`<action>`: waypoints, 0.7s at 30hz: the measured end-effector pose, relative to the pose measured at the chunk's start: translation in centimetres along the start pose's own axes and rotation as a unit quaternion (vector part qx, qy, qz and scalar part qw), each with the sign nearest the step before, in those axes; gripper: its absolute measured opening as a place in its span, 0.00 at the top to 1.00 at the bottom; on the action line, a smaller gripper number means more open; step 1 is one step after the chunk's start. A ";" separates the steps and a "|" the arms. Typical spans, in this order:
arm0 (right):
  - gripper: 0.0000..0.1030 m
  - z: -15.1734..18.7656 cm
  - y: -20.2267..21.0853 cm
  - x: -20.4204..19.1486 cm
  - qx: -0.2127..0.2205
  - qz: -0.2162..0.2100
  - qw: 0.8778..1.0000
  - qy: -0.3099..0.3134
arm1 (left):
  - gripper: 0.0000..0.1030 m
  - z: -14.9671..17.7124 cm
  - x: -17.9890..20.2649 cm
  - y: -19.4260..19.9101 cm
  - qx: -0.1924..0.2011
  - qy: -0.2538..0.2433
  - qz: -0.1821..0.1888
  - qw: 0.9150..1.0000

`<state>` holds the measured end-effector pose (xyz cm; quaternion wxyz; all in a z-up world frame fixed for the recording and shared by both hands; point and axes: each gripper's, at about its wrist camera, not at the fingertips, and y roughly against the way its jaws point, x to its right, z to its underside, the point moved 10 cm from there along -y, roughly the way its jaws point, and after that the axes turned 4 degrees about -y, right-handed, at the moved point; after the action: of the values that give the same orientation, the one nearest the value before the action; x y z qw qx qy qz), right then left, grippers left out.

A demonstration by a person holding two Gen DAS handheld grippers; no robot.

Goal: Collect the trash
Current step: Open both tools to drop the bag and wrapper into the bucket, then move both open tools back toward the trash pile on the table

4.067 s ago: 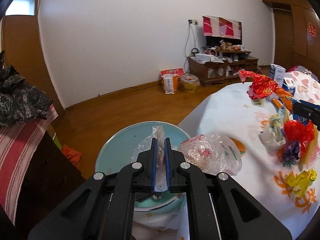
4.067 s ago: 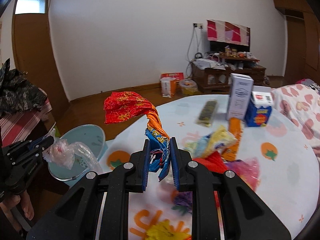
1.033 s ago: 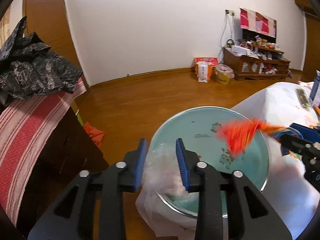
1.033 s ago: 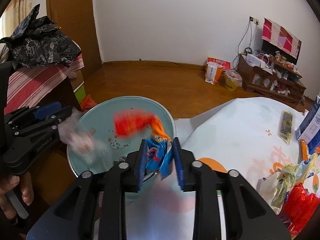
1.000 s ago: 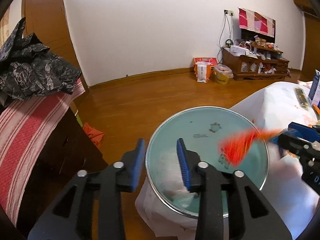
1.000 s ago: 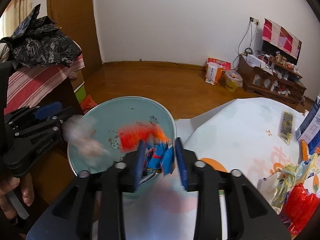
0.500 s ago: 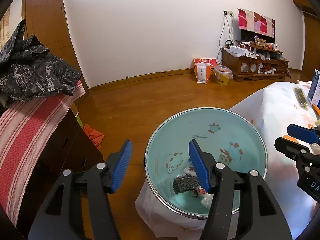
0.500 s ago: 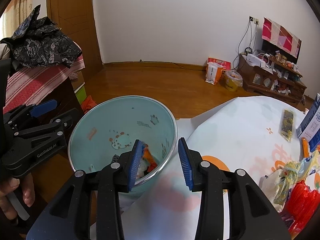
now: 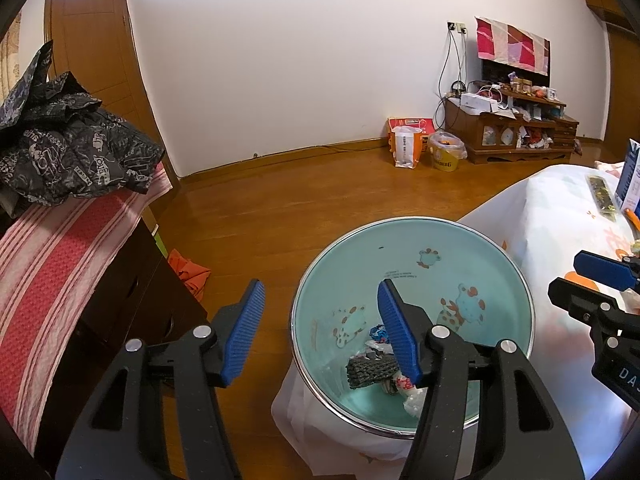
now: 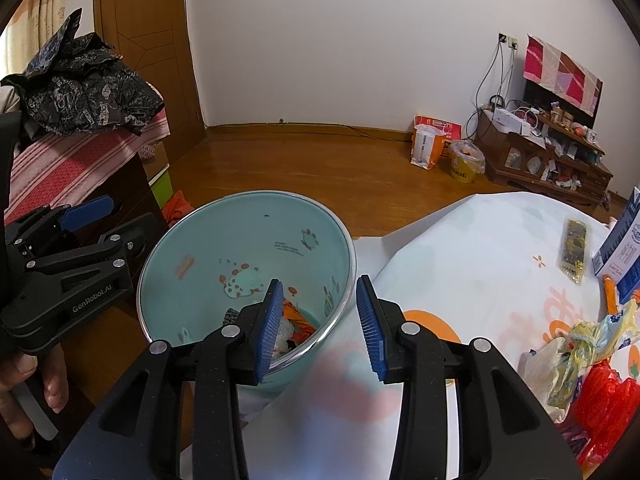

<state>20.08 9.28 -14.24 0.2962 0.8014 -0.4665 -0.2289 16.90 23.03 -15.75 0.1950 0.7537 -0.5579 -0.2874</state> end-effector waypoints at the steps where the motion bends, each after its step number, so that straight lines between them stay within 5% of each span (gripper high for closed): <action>1: 0.63 0.0 0.0 0.0 0.000 0.000 1.000 0.000 | 0.43 0.0 0.0 0.0 0.000 0.000 0.001 1.000; 21: 0.63 0.3 1.0 0.7 0.007 0.007 1.000 -0.004 | 0.43 -0.4 0.3 0.8 0.006 -0.002 0.002 1.000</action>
<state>19.58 8.22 -13.76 0.2899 0.7992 -0.4752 -0.2269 16.71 22.46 -15.02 0.1896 0.7533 -0.5617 -0.2849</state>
